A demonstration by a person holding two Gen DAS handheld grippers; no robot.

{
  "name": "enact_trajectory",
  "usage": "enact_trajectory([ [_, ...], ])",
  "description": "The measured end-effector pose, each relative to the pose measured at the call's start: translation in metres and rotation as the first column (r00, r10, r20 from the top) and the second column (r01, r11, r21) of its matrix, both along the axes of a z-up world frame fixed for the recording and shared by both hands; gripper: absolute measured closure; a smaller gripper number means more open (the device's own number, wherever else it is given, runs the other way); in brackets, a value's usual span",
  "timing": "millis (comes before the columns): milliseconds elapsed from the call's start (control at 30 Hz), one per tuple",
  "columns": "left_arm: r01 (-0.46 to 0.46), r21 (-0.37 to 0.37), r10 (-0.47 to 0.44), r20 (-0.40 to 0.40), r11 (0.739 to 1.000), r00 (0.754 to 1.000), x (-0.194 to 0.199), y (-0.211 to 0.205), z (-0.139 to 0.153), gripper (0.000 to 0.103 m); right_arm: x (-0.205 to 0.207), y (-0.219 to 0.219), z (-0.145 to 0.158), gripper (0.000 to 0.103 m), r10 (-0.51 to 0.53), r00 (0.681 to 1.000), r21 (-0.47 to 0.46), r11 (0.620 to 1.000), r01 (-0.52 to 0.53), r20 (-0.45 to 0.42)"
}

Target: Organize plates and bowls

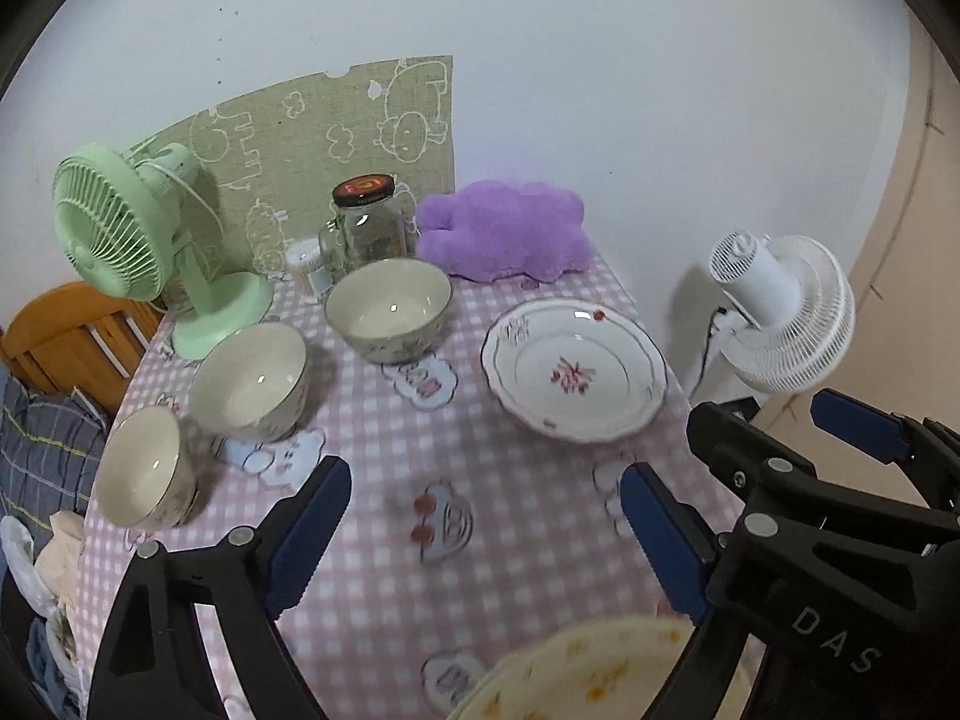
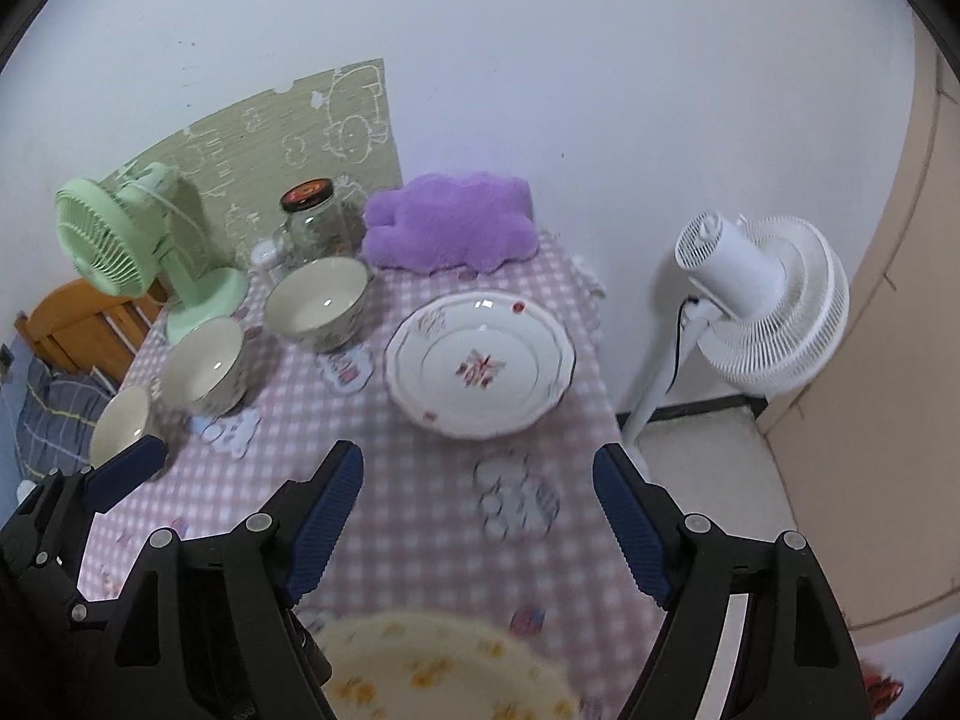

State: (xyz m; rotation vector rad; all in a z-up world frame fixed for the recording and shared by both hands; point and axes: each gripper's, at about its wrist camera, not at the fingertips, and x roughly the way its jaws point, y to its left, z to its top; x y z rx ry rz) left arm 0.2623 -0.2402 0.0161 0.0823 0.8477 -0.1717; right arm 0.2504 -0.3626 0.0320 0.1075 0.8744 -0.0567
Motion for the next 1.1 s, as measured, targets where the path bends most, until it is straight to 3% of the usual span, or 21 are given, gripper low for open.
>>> enact_trajectory([
  [233, -0.049, 0.021, 0.049, -0.005, 0.999, 0.999, 0.057, -0.032, -0.020, 0.019, 0.060, -0.023, -0.018, 0.021, 0.017, 1.000, -0.001, 1.000, -0.017, 0.002],
  [533, -0.125, 0.066, 0.128, -0.051, 0.990, 0.990, 0.119, -0.059, -0.065, 0.024, 0.131, -0.044, -0.064, 0.021, 0.034, 0.998, 0.007, 0.999, -0.033, -0.046],
  [667, -0.159, 0.093, 0.165, -0.071, 0.983, 0.984, 0.140, -0.066, -0.078, 0.033, 0.157, -0.051, -0.086, 0.021, 0.020, 0.997, 0.037, 0.999, -0.017, -0.070],
  [1100, -0.125, 0.110, 0.140, -0.146, 0.986, 0.979, 0.178, -0.085, -0.126, 0.033, 0.202, -0.066, -0.136, 0.023, -0.006, 0.988, 0.006, 1.000, 0.007, -0.154],
])
